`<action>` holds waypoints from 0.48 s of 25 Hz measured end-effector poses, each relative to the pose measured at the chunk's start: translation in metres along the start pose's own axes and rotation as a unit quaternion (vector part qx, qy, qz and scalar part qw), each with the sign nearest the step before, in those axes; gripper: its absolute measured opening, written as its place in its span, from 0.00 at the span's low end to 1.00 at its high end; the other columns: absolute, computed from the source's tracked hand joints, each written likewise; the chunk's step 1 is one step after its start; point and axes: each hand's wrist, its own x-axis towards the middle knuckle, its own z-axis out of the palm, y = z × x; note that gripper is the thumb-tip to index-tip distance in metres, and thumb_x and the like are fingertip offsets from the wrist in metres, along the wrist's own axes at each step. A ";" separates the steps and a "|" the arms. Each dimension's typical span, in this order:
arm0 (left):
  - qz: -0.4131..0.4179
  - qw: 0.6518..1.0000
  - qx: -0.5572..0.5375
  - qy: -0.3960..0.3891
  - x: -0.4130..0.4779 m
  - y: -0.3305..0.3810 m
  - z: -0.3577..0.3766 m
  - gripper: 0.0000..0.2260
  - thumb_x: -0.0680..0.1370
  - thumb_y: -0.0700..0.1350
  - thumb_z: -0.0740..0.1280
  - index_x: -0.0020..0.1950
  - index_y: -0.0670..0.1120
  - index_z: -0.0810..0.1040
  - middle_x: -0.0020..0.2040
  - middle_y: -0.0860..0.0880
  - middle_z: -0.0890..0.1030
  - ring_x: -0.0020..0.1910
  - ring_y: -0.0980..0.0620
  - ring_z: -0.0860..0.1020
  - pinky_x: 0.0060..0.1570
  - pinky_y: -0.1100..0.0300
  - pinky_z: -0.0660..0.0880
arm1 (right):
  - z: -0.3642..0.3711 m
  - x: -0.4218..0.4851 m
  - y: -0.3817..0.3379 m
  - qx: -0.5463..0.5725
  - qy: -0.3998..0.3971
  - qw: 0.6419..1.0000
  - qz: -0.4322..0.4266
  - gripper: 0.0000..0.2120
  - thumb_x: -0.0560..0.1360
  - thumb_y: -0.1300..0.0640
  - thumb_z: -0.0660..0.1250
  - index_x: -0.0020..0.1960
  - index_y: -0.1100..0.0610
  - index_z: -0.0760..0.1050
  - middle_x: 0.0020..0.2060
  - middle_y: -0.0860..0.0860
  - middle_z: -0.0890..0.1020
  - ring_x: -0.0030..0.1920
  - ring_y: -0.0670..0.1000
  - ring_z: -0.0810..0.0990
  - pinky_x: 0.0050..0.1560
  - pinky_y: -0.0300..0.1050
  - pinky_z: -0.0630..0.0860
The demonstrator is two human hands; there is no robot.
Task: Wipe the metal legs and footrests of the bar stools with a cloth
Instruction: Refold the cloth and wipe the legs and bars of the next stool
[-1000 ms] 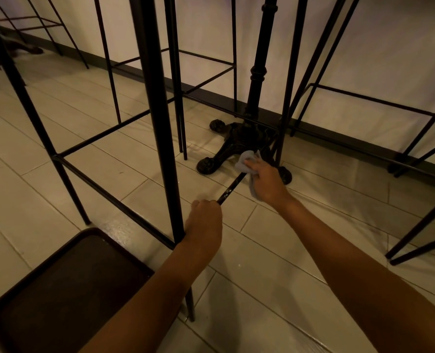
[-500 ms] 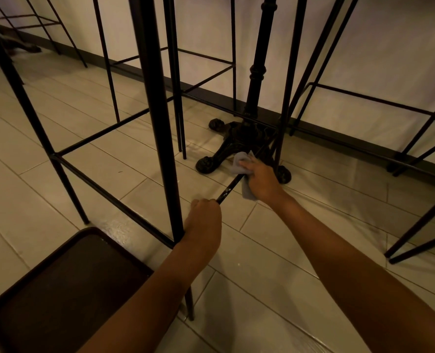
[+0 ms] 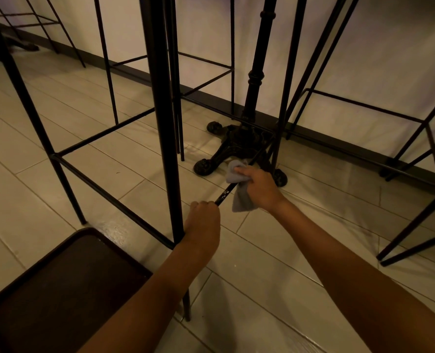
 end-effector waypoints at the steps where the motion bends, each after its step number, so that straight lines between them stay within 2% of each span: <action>1: 0.003 1.000 0.006 0.007 0.001 -0.001 0.001 0.10 0.77 0.33 0.56 0.56 0.35 0.72 0.56 0.37 0.75 0.56 0.40 0.74 0.51 0.54 0.71 | -0.001 0.002 0.002 0.000 0.020 1.000 -0.003 0.19 0.77 0.71 0.55 0.67 0.65 0.65 0.67 0.63 0.68 0.68 0.60 0.66 0.63 0.34 0.58; 4: 0.015 0.998 0.048 0.028 0.004 0.000 0.004 0.11 0.79 0.35 0.56 0.61 0.37 0.70 0.59 0.40 0.74 0.58 0.44 0.72 0.57 0.56 0.69 | 0.007 0.001 0.005 -0.028 0.014 0.999 -0.003 0.21 0.76 0.73 0.54 0.68 0.64 0.65 0.71 0.62 0.62 0.71 0.59 0.61 0.71 0.43 0.54; 6: 0.025 0.996 0.080 0.018 0.006 0.003 0.003 0.12 0.79 0.37 0.56 0.63 0.39 0.69 0.61 0.42 0.72 0.60 0.46 0.70 0.59 0.57 0.68 | 0.019 -0.007 0.000 -0.014 0.006 1.000 0.000 0.21 0.76 0.73 0.55 0.68 0.64 0.66 0.71 0.62 0.62 0.72 0.59 0.60 0.73 0.49 0.55; 7: 0.037 0.994 0.100 0.016 0.006 0.001 0.007 0.12 0.79 0.37 0.56 0.63 0.39 0.68 0.62 0.42 0.72 0.60 0.45 0.69 0.60 0.56 0.67 | 0.024 -0.012 -0.002 0.003 0.005 1.000 0.009 0.21 0.76 0.72 0.55 0.68 0.64 0.65 0.70 0.62 0.63 0.72 0.59 0.60 0.73 0.48 0.56; 8: 0.049 0.993 0.106 0.027 0.005 -0.001 0.011 0.13 0.80 0.37 0.56 0.63 0.39 0.68 0.63 0.42 0.70 0.61 0.45 0.68 0.60 0.55 0.66 | 0.026 -0.017 -0.007 0.029 -0.001 0.999 0.017 0.20 0.77 0.71 0.54 0.68 0.65 0.65 0.69 0.62 0.65 0.71 0.58 0.61 0.73 0.43 0.56; 9: 0.057 0.993 0.092 0.037 0.004 -0.004 0.014 0.14 0.79 0.37 0.55 0.64 0.37 0.67 0.64 0.40 0.69 0.62 0.43 0.67 0.61 0.54 0.64 | 0.027 -0.020 -0.009 0.035 -0.005 0.999 0.017 0.19 0.78 0.70 0.53 0.68 0.66 0.65 0.67 0.62 0.68 0.70 0.57 0.63 0.70 0.34 0.55; 10: 0.063 0.995 0.066 0.048 0.004 -0.005 0.015 0.15 0.79 0.36 0.55 0.65 0.36 0.65 0.65 0.39 0.67 0.64 0.42 0.65 0.62 0.52 0.63 | 0.026 -0.022 -0.010 0.024 -0.013 1.000 0.010 0.18 0.78 0.69 0.52 0.68 0.67 0.65 0.66 0.62 0.69 0.68 0.55 0.65 0.63 0.25 0.54; 12: 0.075 0.994 -0.006 0.074 -0.005 -0.003 0.012 0.19 0.78 0.35 0.57 0.69 0.35 0.60 0.68 0.36 0.64 0.67 0.40 0.63 0.65 0.52 0.62 | 0.023 -0.023 -0.009 0.010 -0.022 1.000 0.004 0.18 0.79 0.67 0.52 0.68 0.65 0.66 0.67 0.59 0.70 0.66 0.48 0.66 0.54 0.18 0.55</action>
